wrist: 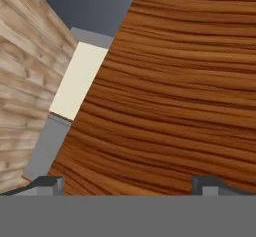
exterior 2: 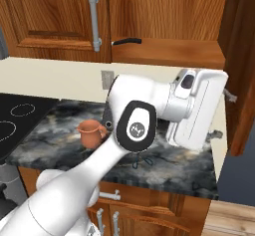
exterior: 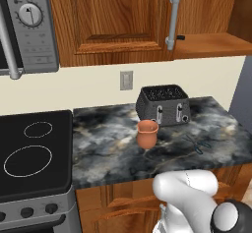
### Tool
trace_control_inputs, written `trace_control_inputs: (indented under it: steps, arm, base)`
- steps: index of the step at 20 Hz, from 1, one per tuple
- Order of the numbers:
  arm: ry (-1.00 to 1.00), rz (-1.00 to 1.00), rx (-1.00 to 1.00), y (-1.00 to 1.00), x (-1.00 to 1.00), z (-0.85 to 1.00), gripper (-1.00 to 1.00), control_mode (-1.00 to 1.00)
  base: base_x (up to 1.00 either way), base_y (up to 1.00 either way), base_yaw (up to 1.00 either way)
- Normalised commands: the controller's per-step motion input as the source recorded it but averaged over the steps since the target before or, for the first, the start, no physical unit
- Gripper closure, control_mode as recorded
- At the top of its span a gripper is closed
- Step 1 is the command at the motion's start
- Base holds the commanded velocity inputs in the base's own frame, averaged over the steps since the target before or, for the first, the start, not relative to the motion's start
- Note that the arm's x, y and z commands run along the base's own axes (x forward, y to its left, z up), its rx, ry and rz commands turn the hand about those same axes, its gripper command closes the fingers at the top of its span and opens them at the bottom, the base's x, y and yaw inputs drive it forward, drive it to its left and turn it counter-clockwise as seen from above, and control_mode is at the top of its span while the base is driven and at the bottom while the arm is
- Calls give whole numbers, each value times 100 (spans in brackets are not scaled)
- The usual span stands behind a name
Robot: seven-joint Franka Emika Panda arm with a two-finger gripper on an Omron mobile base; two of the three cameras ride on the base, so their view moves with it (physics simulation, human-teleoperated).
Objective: Pick the pan from the cabinet and place it on the stove. Then turn on the stove burner for the pan.
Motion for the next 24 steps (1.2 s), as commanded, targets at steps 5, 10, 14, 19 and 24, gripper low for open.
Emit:
trace_control_inputs:
  steps: [5, 10, 14, 19, 24]
  arm:
    - [4, 0, 1, -61, 0, -7, -100, -100]
    - [1, 0, 0, -28, 0, -2, -100, -100]
    - [-8, 0, 0, 22, -16, 0, -100, -100]
    - [-19, 0, 1, 84, -27, 0, -100, -100]
    - [-24, 0, 3, 98, -30, 0, -100, -100]
  base:
    - [0, 0, 0]
    - [0, 0, 0]
    - [0, 0, 0]
    - [0, 0, 0]
    - [0, 0, 0]
